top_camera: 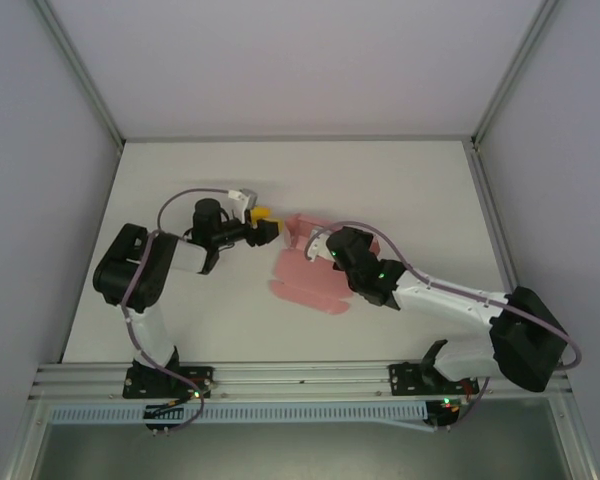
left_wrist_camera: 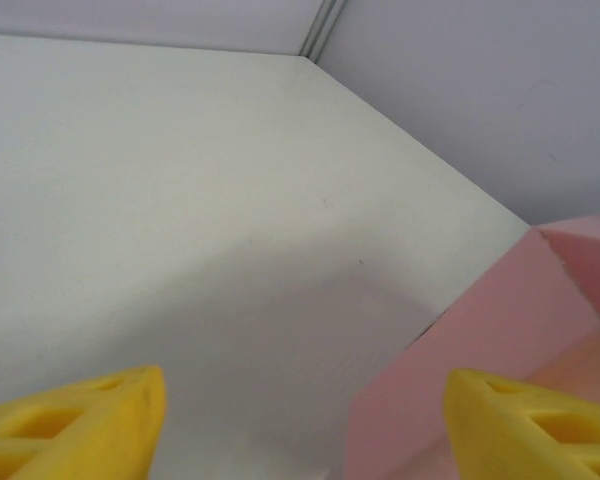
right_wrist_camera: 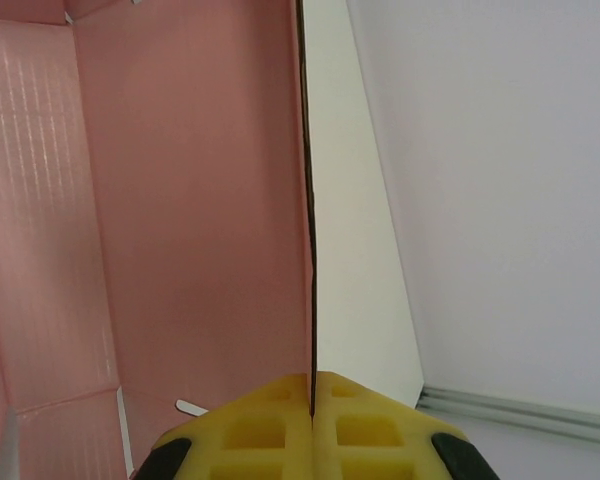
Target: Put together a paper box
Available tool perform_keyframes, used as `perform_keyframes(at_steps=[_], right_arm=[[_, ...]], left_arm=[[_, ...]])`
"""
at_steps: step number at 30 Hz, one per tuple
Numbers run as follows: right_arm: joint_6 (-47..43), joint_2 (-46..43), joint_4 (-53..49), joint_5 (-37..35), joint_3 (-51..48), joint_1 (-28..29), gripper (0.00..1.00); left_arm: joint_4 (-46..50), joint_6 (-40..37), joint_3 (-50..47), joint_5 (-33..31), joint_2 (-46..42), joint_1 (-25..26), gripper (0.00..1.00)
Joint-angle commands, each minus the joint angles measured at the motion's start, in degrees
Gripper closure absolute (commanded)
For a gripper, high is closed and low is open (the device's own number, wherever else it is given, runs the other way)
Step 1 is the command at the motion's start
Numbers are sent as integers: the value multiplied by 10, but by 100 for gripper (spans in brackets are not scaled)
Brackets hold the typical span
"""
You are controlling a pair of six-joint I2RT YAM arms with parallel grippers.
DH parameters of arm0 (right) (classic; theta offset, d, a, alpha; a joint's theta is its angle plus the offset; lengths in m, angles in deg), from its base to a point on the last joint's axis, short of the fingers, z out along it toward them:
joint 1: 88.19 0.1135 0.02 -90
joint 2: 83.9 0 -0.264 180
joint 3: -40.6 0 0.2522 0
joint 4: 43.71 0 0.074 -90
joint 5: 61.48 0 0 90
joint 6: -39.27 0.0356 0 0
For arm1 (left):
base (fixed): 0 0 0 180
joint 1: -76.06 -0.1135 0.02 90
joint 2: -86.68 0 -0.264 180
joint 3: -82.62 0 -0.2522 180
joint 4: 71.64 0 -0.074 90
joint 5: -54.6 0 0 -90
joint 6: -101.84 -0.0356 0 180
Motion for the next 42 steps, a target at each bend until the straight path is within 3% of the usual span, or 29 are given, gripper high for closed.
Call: perform_keyframes(at_steps=[1, 12, 29, 32, 39, 42], right_arm=[[-17, 24, 85, -37, -14, 3, 100], [-42, 87, 145, -80, -22, 18, 100], [-23, 95, 137, -88, -48, 41, 100], [-12, 96, 119, -88, -46, 45, 100], [17, 107, 87, -90, -39, 57, 100], [15, 107, 104, -103, -51, 60, 100]], left_arm=[[12, -15, 15, 43, 31, 10, 39], [31, -44, 30, 58, 45, 31, 48], [126, -121, 13, -22, 15, 65, 32], [122, -124, 21, -28, 19, 79, 32], [81, -105, 18, -112, 22, 119, 29], [60, -89, 6, -104, 16, 120, 25]])
